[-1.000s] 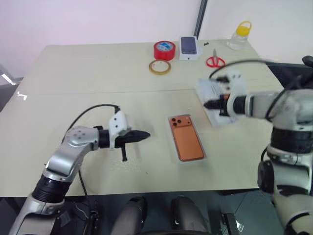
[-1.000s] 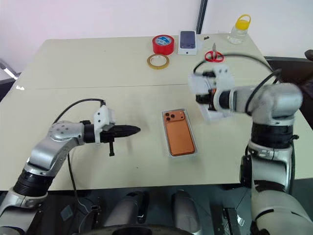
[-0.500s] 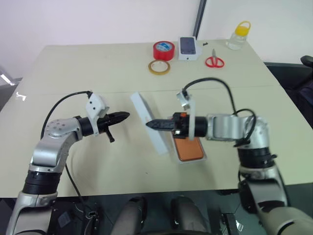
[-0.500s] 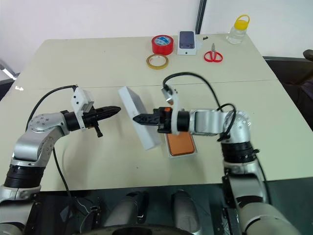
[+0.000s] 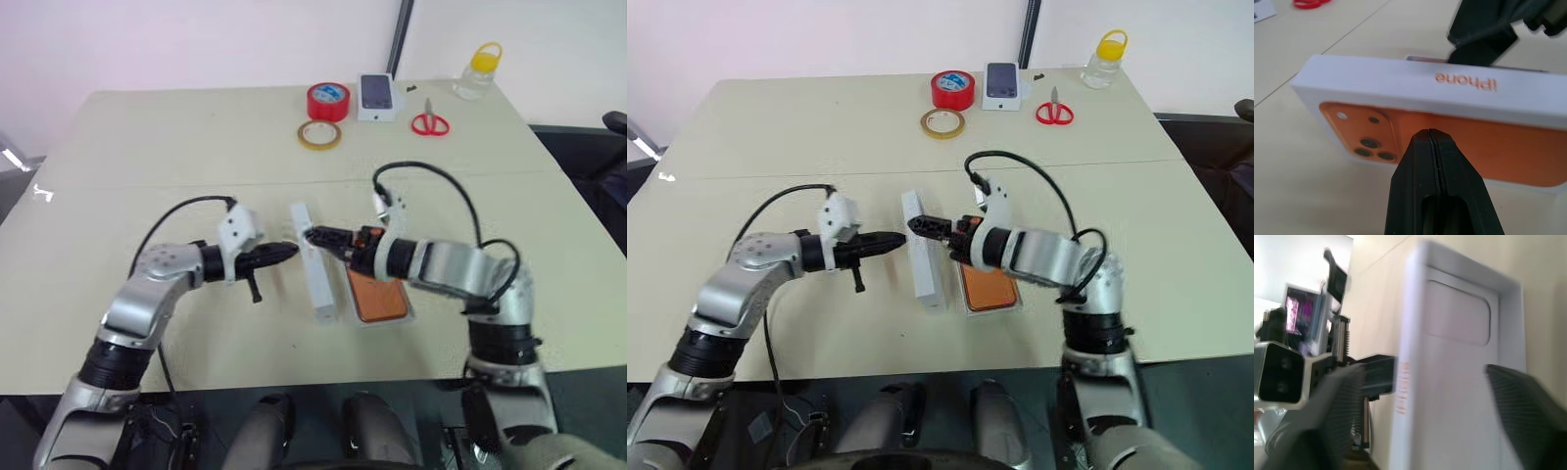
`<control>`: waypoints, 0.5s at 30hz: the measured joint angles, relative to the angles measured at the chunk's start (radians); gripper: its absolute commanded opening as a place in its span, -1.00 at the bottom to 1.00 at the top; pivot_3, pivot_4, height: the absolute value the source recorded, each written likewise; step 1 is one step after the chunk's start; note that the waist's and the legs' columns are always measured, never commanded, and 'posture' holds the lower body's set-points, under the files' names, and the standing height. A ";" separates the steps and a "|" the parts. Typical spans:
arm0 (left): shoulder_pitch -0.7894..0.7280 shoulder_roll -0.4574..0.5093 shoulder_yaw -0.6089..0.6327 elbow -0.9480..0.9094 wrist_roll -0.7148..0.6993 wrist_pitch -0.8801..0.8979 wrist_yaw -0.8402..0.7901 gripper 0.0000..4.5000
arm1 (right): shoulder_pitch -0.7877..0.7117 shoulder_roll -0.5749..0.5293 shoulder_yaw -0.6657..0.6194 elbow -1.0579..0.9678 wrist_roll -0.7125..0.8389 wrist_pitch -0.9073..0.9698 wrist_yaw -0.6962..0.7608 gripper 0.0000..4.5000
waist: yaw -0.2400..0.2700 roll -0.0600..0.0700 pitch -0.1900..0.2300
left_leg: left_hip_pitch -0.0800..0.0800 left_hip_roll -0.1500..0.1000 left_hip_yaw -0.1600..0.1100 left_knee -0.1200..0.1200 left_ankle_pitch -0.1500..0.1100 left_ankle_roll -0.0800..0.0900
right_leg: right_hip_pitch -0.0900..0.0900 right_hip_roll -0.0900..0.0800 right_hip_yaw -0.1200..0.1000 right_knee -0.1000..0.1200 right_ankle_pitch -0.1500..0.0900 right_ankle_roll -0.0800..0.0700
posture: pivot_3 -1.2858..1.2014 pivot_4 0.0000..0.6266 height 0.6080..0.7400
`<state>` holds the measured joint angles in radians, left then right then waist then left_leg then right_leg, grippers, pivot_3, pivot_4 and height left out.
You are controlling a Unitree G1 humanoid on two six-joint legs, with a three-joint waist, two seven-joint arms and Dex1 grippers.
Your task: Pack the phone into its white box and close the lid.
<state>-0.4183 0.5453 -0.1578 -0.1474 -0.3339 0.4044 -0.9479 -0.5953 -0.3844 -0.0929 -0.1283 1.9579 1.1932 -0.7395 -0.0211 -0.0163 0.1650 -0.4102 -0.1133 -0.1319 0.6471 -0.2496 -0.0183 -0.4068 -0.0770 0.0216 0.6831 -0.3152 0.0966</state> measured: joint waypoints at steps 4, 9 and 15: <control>-0.037 -0.052 -0.055 0.028 0.028 -0.001 -0.003 -1.00 | -0.096 -0.234 0.031 0.047 -0.001 0.056 0.097 0.99 | 0.001 0.000 0.000 | 0.000 0.000 0.000 0.000 -0.003 0.006 | 0.000 0.000 0.000 -0.001 0.000 0.000 | 0.03 -0.52 1.00; -0.066 -0.123 -0.117 0.037 0.052 -0.001 -0.001 -1.00 | -0.184 -0.398 0.091 0.071 -0.188 0.123 0.259 0.88 | -0.002 0.000 0.000 | 0.000 0.001 0.001 0.000 -0.004 0.006 | 0.000 0.001 0.000 -0.001 0.000 0.000 | 0.03 -0.52 1.00; -0.071 -0.130 -0.122 0.062 0.067 -0.001 0.014 -1.00 | -0.200 -0.556 0.282 -0.097 -0.648 0.113 0.624 -0.28 | 0.004 0.000 0.000 | -0.001 0.001 0.001 0.000 -0.004 0.007 | 0.000 0.000 0.000 -0.001 0.000 0.000 | 0.03 -0.52 1.00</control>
<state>-0.4889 0.4150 -0.2793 -0.0854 -0.2665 0.4036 -0.9340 -0.7957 -0.9405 0.1888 -0.2253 1.3103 1.3062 -0.1152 -0.0172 -0.0160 0.1652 -0.4109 -0.1127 -0.1308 0.6474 -0.2535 -0.0115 -0.4070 -0.0768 0.0217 0.6822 -0.3154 0.0969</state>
